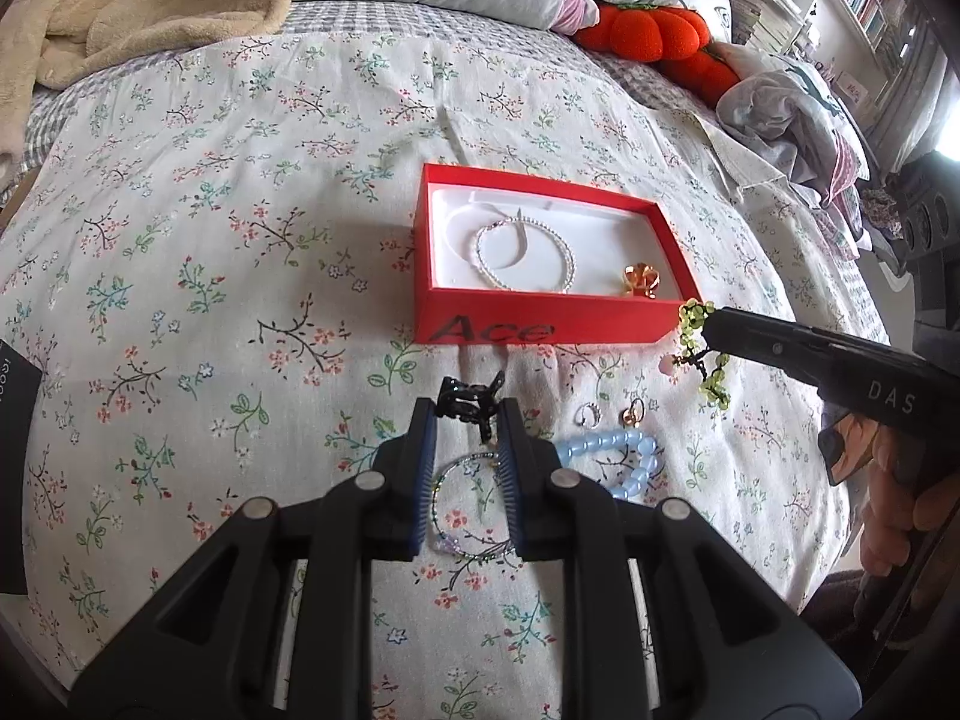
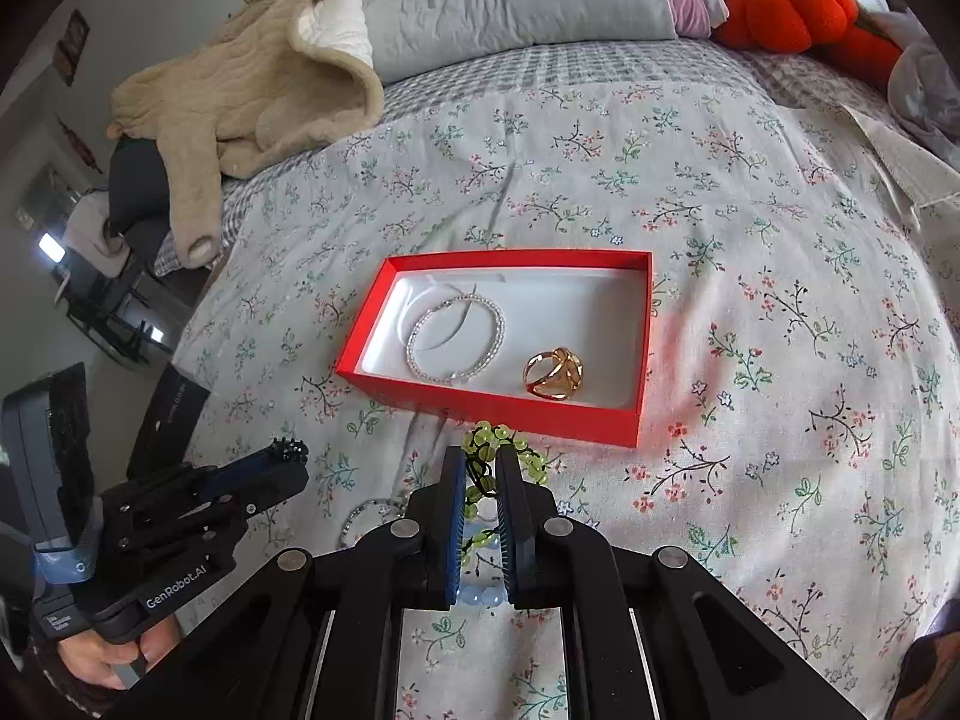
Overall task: Organize jewelry
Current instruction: 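Release the clip into the red box while the right tool releases the green bracelet there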
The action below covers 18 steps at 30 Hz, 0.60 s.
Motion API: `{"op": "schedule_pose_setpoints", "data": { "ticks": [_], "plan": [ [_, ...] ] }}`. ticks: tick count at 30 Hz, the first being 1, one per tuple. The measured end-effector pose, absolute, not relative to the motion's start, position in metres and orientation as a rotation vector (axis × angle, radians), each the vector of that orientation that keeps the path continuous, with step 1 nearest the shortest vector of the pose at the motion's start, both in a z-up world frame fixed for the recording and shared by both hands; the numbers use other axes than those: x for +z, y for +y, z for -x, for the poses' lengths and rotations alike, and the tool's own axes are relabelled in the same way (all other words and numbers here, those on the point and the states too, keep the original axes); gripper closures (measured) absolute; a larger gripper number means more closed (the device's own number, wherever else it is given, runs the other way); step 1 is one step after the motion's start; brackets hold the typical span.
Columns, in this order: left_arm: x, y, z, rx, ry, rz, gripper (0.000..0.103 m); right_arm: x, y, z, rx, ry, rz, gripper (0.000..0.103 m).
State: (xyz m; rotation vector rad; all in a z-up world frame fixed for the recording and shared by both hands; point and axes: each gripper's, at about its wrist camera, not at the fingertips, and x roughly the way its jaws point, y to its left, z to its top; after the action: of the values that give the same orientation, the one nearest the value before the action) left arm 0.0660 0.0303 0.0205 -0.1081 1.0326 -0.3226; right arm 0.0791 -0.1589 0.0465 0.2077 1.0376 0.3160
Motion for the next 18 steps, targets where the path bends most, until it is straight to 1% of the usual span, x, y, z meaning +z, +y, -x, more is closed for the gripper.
{"op": "schedule_pose_setpoints", "data": {
  "ticks": [9, 14, 18],
  "plan": [
    [0.031, 0.018, -0.087, -0.313, 0.981, 0.153, 0.081, 0.06, -0.17, -0.091, 0.273, 0.971, -0.226, 0.093],
    [0.028, 0.003, -0.107, -0.316, 0.958, 0.161, 0.081, 0.06, -0.177, -0.106, 0.239, 0.939, -0.233, 0.093],
    [0.019, -0.01, -0.12, -0.313, 0.953, 0.135, 0.081, 0.052, -0.18, -0.119, 0.223, 0.948, -0.237, 0.093]
  ]
}}
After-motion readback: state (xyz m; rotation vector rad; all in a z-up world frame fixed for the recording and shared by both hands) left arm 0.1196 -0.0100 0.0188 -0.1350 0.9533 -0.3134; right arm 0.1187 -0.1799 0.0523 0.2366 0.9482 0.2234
